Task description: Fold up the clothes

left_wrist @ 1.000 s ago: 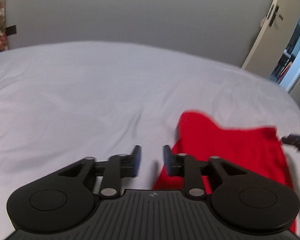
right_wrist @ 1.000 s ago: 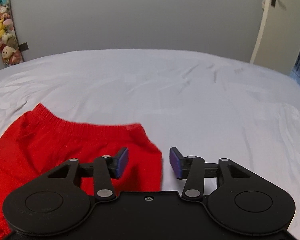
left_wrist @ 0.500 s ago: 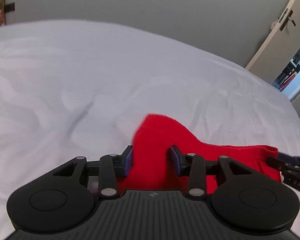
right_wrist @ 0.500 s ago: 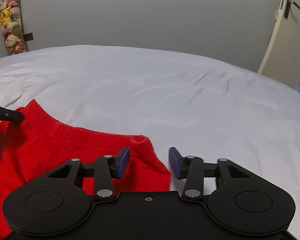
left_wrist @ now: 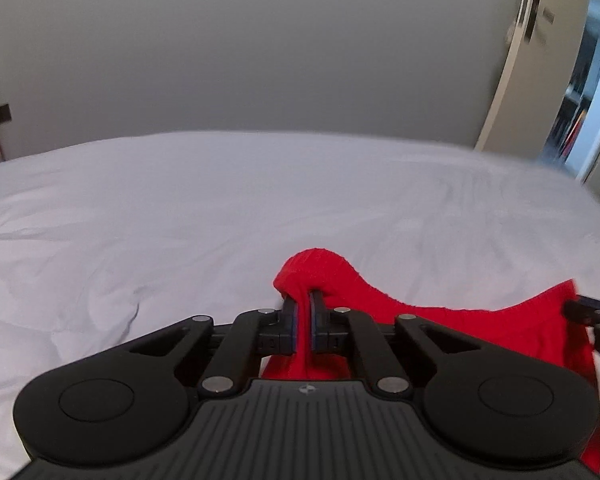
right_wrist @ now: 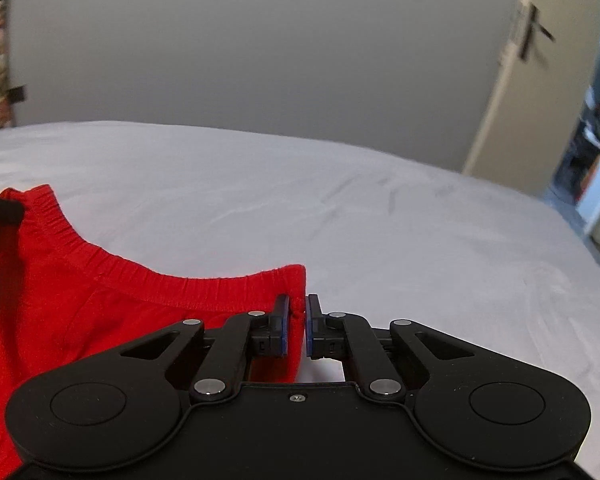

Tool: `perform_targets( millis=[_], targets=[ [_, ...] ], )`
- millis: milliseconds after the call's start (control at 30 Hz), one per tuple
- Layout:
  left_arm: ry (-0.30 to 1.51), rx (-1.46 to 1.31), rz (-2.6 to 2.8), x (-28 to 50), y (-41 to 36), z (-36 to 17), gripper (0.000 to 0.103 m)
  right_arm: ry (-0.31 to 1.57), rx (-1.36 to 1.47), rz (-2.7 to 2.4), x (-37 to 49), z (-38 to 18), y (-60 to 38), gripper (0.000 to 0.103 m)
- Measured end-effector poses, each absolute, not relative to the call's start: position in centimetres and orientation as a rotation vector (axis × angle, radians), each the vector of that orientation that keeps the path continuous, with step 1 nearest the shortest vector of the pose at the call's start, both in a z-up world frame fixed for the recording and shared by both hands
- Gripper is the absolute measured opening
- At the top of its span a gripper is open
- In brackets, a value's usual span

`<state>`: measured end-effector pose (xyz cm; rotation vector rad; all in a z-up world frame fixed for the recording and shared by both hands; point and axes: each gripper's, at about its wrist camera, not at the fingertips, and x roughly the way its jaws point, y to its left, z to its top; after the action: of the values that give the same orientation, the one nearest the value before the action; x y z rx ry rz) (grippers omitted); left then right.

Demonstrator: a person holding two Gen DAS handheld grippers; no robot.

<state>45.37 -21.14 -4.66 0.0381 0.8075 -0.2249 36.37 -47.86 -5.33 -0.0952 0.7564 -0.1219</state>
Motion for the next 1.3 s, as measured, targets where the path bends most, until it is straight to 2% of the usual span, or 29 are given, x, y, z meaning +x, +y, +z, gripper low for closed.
perform_targets(
  millis=[100,133,167,233,267,333,500,567,667,767,1000,1300],
  targets=[
    [0.833,0.065,-0.222,45.2,-21.4,-5.4,0.030,0.811,-0.062,-0.151,36.3,-6.3,-48.4,0.009],
    [0.828,0.073,-0.214,45.1,-21.0,-5.3,0.036,0.842,-0.041,-0.168,36.2,-6.8,-48.7,0.018],
    [0.824,0.081,-0.206,45.0,-20.7,-5.2,0.040,0.861,-0.013,-0.180,36.1,-7.1,-49.1,0.033],
    [0.807,0.065,-0.190,44.9,-19.5,-4.7,0.043,0.869,0.088,-0.209,35.6,-7.0,-50.4,0.049],
    [0.792,0.029,-0.181,44.8,-18.4,-4.1,0.051,0.866,0.144,-0.223,35.2,-6.8,-51.2,0.050],
    [0.778,-0.027,-0.165,44.6,-16.2,-3.2,0.061,0.869,0.256,-0.235,34.4,-6.5,-52.7,0.051],
    [0.817,-0.070,-0.153,43.3,-11.8,-2.6,0.056,0.917,0.369,-0.221,31.7,-6.4,-54.9,0.051],
    [0.848,-0.092,-0.170,42.6,-10.5,-3.0,0.041,0.933,0.418,-0.215,30.1,-6.4,-55.5,0.050],
    [0.923,-0.150,-0.194,41.1,-8.3,-4.3,0.032,0.952,0.453,-0.175,28.2,-6.0,-55.7,0.046],
    [0.946,-0.177,-0.212,39.7,-7.6,-5.2,0.032,0.965,0.450,-0.123,27.1,-5.7,-55.4,0.039],
    [0.965,-0.273,-0.227,36.0,-6.8,-5.9,0.032,0.996,0.486,-0.063,24.2,-6.0,-53.3,0.039],
    [0.987,-0.252,-0.236,36.8,-8.0,-7.2,0.032,1.021,0.502,-0.057,24.3,-7.1,-52.6,0.039]
  ],
)
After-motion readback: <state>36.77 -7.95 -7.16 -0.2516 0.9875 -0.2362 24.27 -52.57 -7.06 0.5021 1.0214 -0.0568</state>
